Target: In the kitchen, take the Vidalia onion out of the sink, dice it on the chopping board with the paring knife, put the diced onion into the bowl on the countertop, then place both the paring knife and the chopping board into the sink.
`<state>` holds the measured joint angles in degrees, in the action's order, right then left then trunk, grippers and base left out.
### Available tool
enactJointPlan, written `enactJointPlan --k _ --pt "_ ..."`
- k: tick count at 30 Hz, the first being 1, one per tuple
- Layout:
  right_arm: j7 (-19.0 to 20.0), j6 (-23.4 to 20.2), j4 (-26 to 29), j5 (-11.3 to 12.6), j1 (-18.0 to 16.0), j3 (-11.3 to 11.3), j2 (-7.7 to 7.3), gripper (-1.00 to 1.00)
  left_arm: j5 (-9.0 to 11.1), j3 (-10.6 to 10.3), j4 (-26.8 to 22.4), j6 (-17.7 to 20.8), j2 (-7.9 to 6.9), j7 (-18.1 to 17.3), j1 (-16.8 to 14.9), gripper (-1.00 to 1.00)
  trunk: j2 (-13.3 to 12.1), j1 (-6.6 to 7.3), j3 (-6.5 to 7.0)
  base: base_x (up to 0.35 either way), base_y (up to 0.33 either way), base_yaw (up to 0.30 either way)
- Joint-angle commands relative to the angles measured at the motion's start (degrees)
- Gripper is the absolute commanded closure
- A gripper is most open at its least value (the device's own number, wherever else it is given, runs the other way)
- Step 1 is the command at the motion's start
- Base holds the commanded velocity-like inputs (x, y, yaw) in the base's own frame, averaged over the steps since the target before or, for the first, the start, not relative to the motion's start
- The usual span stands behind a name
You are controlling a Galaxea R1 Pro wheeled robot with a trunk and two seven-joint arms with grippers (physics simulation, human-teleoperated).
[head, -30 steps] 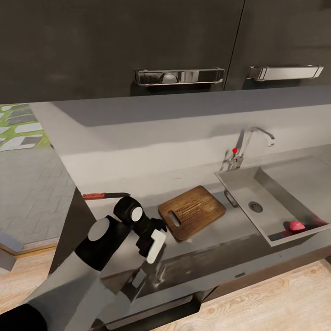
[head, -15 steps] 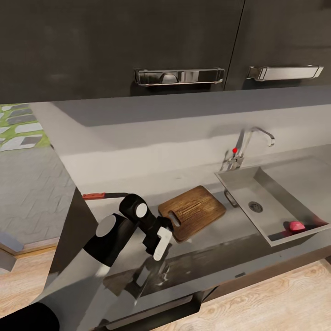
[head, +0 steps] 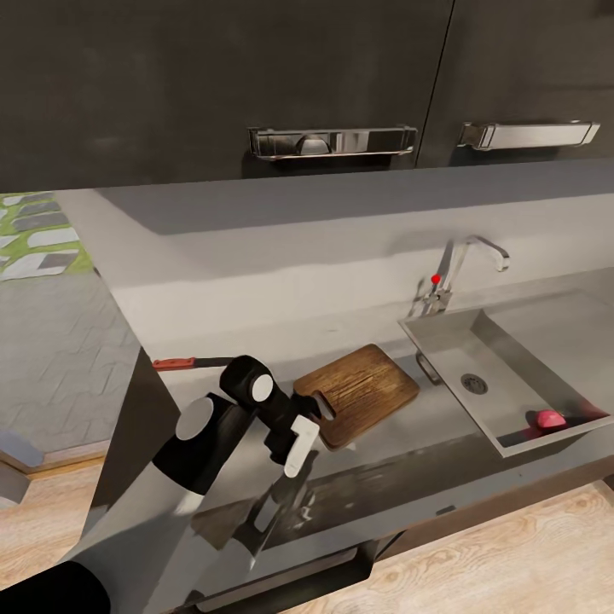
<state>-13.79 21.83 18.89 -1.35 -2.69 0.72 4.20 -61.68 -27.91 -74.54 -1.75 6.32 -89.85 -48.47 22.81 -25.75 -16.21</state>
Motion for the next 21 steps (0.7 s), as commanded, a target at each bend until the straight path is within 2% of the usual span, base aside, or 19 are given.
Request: enactJointPlan --k 1,7,14,21 --pt "-0.19 0.15 -0.04 -0.14 -0.03 0.08 0.02 -1.00 -0.34 -0.01 -0.08 -0.18 0.01 -0.15 -0.05 -1.00 0.10 -0.03 -0.10 0.000 0.000 0.000" --pt "-0.27 0.10 -0.86 -0.08 -0.03 0.21 -0.16 -1.00 -1.35 -0.03 -0.53 -0.18 -0.07 -0.15 -0.05 -1.00 0.10 -0.03 -0.10 0.000 0.000 0.000" --pt "-0.43 0.11 -7.15 -0.21 -0.03 0.37 -0.88 -1.00 -1.84 -0.04 -0.95 -0.27 -0.24 -0.15 -0.05 -1.00 0.10 -0.03 -0.10 0.000 0.000 0.000" --pt "-0.37 0.06 -11.13 0.03 -0.03 0.38 -0.31 -1.00 -1.89 -0.04 -1.04 -0.27 -0.29 -0.15 -0.05 -1.00 0.10 -0.03 -0.10 0.000 0.000 0.000"
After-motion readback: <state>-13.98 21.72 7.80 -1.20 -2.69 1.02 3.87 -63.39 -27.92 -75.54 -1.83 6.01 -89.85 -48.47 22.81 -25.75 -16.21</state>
